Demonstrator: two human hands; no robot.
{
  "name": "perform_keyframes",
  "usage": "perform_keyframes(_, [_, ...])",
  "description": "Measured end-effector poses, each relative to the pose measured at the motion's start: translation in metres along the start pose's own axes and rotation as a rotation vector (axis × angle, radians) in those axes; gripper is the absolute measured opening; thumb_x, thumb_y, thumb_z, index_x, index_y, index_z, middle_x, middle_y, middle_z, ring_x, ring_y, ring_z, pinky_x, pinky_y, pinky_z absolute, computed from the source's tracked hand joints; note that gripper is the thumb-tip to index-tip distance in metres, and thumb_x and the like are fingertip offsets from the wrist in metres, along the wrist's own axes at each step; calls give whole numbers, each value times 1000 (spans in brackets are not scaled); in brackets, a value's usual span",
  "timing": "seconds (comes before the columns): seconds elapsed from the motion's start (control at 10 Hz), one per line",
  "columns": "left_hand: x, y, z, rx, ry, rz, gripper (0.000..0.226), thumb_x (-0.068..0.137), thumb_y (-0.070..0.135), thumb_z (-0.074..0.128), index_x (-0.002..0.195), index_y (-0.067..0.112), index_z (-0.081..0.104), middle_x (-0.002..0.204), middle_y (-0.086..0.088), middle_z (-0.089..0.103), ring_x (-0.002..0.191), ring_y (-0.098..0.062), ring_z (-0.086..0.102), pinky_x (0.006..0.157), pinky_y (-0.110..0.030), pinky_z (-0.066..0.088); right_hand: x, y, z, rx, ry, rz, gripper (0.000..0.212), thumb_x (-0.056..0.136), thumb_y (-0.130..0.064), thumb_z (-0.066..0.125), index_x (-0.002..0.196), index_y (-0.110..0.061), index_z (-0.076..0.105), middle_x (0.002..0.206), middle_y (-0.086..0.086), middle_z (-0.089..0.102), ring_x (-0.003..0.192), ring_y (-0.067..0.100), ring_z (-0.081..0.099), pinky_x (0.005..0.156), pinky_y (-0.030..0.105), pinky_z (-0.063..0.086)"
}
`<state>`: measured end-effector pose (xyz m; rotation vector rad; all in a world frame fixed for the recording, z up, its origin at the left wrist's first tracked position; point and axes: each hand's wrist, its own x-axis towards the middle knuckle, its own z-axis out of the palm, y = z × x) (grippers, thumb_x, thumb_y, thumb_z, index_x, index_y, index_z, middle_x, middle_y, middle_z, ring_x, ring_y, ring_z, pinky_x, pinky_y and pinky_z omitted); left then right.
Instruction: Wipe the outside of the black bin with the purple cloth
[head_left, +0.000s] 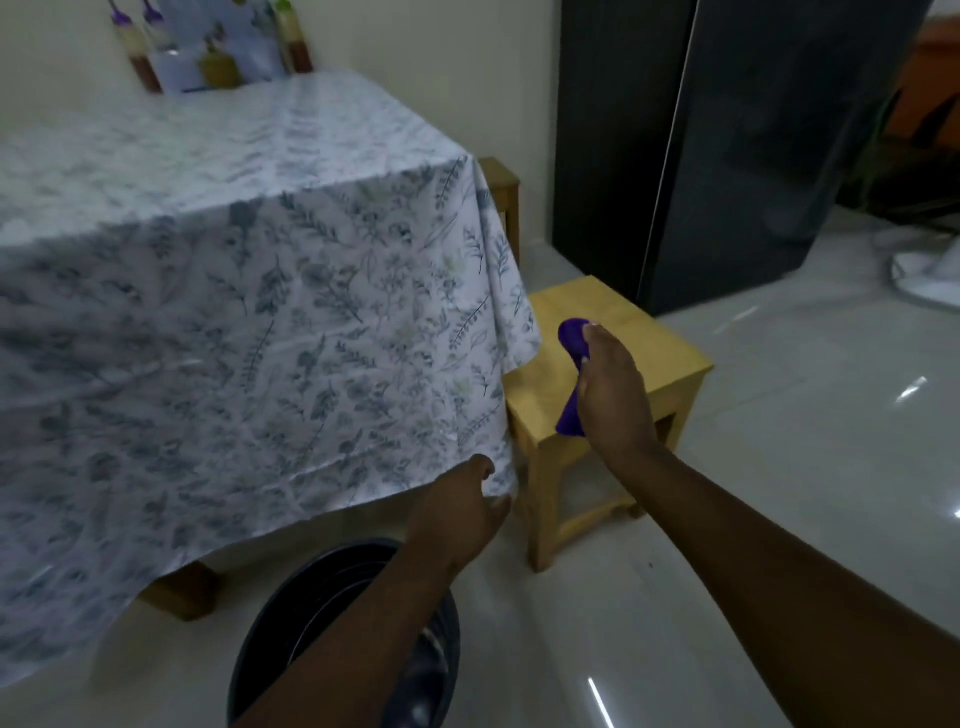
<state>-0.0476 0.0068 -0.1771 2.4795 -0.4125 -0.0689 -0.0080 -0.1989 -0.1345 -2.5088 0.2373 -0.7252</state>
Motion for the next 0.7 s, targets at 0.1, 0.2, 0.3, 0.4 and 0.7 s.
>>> perform_keyframes(0.1, [9, 6, -5, -3, -17, -8, 37, 87, 39, 63, 116, 17, 55, 112, 2, 60, 103, -15, 59, 82, -25, 45, 1, 14, 20, -119, -174, -20, 54, 98, -10, 43, 149, -10, 27, 157, 10, 28, 146, 25, 24, 117, 45, 22])
perform_keyframes(0.2, [22, 10, -9, 5, 11, -16, 44, 88, 41, 62, 124, 18, 53, 122, -1, 60, 111, -18, 57, 90, -29, 46, -9, 23, 47, -275, -363, -73, 52, 100, -26, 39, 148, -11, 27, 158, 8, 28, 146, 27, 20, 116, 47, 15])
perform_keyframes(0.3, [24, 8, -10, 15, 16, -10, 46, 89, 41, 61, 127, 17, 52, 126, -1, 59, 115, -18, 56, 93, -30, 45, -8, 19, 50, -276, -383, -19, 58, 98, -43, 36, 147, -12, 30, 156, 7, 31, 146, 28, 19, 115, 48, 17])
perform_keyframes(0.4, [26, -2, -11, -19, -3, -15, 50, 88, 40, 63, 130, 16, 51, 131, -2, 57, 120, -17, 53, 98, -29, 43, -4, 13, 44, -271, -458, 21, 64, 96, -51, 36, 149, -15, 27, 158, 5, 26, 147, 25, 15, 116, 48, 14])
perform_keyframes(0.7, [36, -38, -77, 21, 96, 58, 55, 87, 37, 66, 134, 14, 50, 134, -5, 54, 121, -21, 53, 101, -32, 43, -15, -36, 48, 13, -91, -257, 38, 94, -35, 38, 97, -7, 64, 93, 11, 66, 84, 26, 62, 72, 40, 50])
